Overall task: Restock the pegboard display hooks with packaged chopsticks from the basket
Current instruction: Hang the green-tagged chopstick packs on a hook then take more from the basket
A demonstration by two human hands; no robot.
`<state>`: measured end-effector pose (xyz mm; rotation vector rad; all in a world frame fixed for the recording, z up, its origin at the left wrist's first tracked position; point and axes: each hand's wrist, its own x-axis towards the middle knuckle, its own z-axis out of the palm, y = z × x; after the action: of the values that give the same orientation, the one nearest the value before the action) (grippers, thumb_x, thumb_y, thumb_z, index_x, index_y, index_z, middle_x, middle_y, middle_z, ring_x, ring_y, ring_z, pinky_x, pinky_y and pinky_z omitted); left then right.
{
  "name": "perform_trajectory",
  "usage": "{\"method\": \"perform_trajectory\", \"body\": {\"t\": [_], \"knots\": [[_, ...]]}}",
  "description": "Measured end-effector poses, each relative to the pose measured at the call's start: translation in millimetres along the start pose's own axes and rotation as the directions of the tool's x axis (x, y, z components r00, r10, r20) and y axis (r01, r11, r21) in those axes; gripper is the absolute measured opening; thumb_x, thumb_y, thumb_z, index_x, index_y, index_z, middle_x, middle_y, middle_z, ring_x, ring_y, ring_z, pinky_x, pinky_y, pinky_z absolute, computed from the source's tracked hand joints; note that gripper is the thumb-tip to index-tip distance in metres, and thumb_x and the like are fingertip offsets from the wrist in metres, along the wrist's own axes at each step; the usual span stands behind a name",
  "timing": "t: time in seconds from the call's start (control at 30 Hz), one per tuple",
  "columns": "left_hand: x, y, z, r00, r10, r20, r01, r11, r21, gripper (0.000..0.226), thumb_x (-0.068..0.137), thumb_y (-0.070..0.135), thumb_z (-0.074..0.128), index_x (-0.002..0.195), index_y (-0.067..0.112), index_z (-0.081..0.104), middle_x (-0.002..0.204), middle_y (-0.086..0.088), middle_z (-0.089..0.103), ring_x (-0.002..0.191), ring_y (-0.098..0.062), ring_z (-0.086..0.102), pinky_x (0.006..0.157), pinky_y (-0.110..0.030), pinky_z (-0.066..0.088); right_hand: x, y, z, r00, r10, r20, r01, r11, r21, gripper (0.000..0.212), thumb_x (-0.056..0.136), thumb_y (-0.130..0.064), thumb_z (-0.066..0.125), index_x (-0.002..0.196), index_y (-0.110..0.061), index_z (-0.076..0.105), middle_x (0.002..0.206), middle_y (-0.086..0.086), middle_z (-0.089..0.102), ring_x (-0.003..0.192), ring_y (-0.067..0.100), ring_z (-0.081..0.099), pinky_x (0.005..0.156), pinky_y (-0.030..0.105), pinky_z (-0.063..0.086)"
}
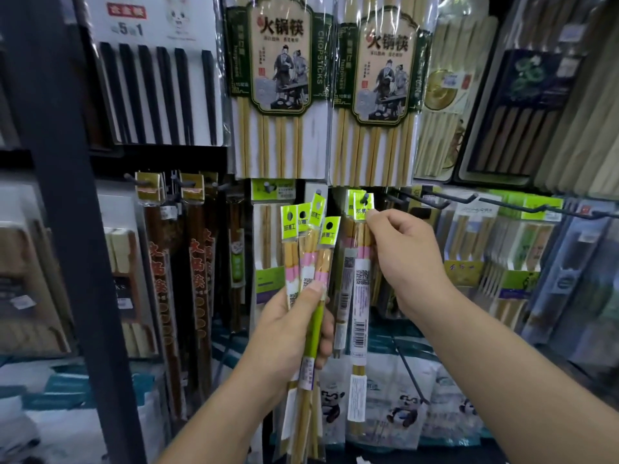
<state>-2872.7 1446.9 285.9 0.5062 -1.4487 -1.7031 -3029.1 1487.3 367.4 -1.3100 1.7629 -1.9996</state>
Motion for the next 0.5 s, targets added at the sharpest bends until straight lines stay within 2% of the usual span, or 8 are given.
{"method": "perform_trajectory", "body": {"t": [0.1,0.17,0.23,0.33,0.37,0.43,0.5], "knots": [[1.0,-0.8,-1.0,1.000,0.017,0.000,-0.017,0.999,0.028,0.040,0.101,0.043,0.056,0.089,0.005,0.057,0.064,-0.008,0.063,0.047,-0.018,0.055,0.044,-0.029,0.046,1.7,5.7,0.0,1.000,0.016,0.005,-0.016,0.998,-0.053,0.044,0.104,-0.035,0.055,0.084,0.005,0.060,0.067,0.012,0.047,0.060,0.018,0.042,0.074,0.024,0.051],[0.6,-0.2,-1.7,1.000,0.029,0.002,-0.029,0.999,0.035,0.042,0.101,0.043,0.056,0.095,0.001,0.059,0.064,-0.008,0.065,0.048,-0.017,0.058,0.046,-0.029,0.048,0.5,8.0,-0.3,0.999,0.045,0.004,-0.045,0.996,-0.071,0.037,0.102,-0.037,0.057,0.086,-0.006,0.070,0.071,0.016,0.061,0.063,0.019,0.053,0.075,0.029,0.053],[-0.7,1.2,-1.8,0.999,0.039,0.006,-0.039,0.999,0.035,0.042,0.100,0.042,0.058,0.097,0.000,0.061,0.065,-0.009,0.067,0.050,-0.018,0.061,0.047,-0.028,0.051,-3.9,8.4,-1.9,0.998,0.059,-0.036,-0.062,0.995,-0.074,0.021,0.099,-0.036,0.062,0.088,-0.021,0.072,0.082,0.006,0.073,0.074,0.016,0.066,0.072,0.028,0.052],[-2.5,3.6,-0.4,0.997,0.072,0.015,-0.073,0.997,0.038,0.044,0.092,0.044,0.061,0.091,0.000,0.065,0.065,-0.010,0.070,0.051,-0.018,0.064,0.048,-0.028,0.053,-16.0,5.4,-5.7,0.992,0.016,-0.127,-0.026,0.996,-0.081,0.012,0.095,-0.036,0.067,0.088,-0.026,0.067,0.081,-0.003,0.069,0.077,0.013,0.066,0.069,0.028,0.050],[-3.1,4.3,0.6,0.996,0.087,0.013,-0.088,0.995,0.037,0.044,0.090,0.045,0.062,0.091,0.001,0.065,0.066,-0.011,0.070,0.052,-0.019,0.065,0.047,-0.028,0.053,-21.1,3.7,-6.0,0.995,-0.002,-0.103,-0.006,0.997,-0.081,0.015,0.095,-0.038,0.067,0.084,-0.027,0.067,0.078,-0.003,0.068,0.074,0.010,0.064,0.067,0.026,0.049],[-3.7,4.8,3.3,0.994,0.113,0.009,-0.113,0.993,0.027,0.041,0.087,0.044,0.064,0.096,0.004,0.065,0.069,-0.012,0.071,0.052,-0.020,0.065,0.046,-0.030,0.053,-33.3,-1.3,-3.0,0.999,-0.013,0.048,0.016,0.998,-0.066,0.022,0.095,-0.042,0.066,0.079,-0.027,0.070,0.077,-0.001,0.069,0.067,0.005,0.062,0.060,0.019,0.049],[-3.5,4.1,5.6,0.992,0.126,0.019,-0.127,0.992,0.019,0.039,0.086,0.042,0.064,0.102,0.007,0.064,0.070,-0.011,0.072,0.053,-0.020,0.065,0.046,-0.030,0.054,-42.9,-4.7,2.7,0.984,-0.026,0.176,0.038,0.997,-0.062,0.022,0.095,-0.038,0.067,0.078,-0.024,0.071,0.072,0.002,0.068,0.062,0.004,0.060,0.055,0.016,0.048]]}}
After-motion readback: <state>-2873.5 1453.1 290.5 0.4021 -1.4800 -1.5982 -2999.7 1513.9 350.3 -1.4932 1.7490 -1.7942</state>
